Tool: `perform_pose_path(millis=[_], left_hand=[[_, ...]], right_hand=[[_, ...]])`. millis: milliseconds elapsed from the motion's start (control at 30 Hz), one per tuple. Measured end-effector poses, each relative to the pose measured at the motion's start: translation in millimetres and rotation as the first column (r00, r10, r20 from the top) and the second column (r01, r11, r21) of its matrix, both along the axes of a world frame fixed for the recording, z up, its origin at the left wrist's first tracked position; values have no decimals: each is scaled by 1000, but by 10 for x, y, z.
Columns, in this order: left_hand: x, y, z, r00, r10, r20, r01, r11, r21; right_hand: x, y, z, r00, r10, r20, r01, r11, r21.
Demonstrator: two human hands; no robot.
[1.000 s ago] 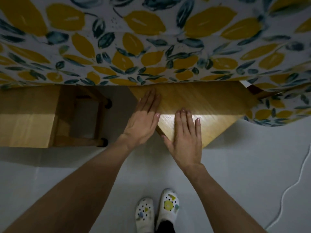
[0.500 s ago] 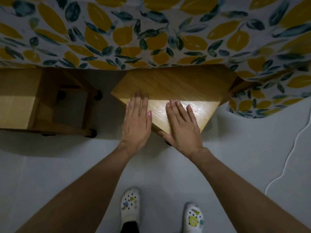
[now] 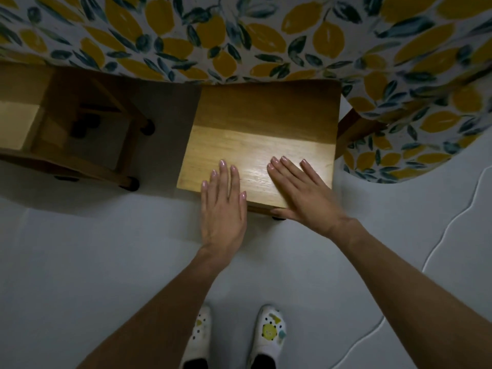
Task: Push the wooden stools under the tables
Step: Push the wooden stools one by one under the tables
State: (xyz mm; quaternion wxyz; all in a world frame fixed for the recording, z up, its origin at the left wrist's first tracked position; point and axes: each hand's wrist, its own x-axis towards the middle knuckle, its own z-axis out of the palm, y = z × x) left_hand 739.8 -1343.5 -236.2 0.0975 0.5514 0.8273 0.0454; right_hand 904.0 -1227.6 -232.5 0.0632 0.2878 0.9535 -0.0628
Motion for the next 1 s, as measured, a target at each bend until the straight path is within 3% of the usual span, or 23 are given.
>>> perform_pose_path(millis=[200, 400, 1000], left_hand=[[-550, 59, -68, 995, -100, -30, 100, 995, -13], [-533, 202, -94, 992, -115, -52, 115, 993, 5], [-598, 771, -84, 995, -94, -38, 95, 995, 42]], right_hand=[[-220, -451, -107, 904, -422, -68, 424, 905, 27], [-188, -279, -146, 920, -392, -17, 392, 915, 91], [-288, 411, -58, 928, -369, -59, 370, 929, 15]])
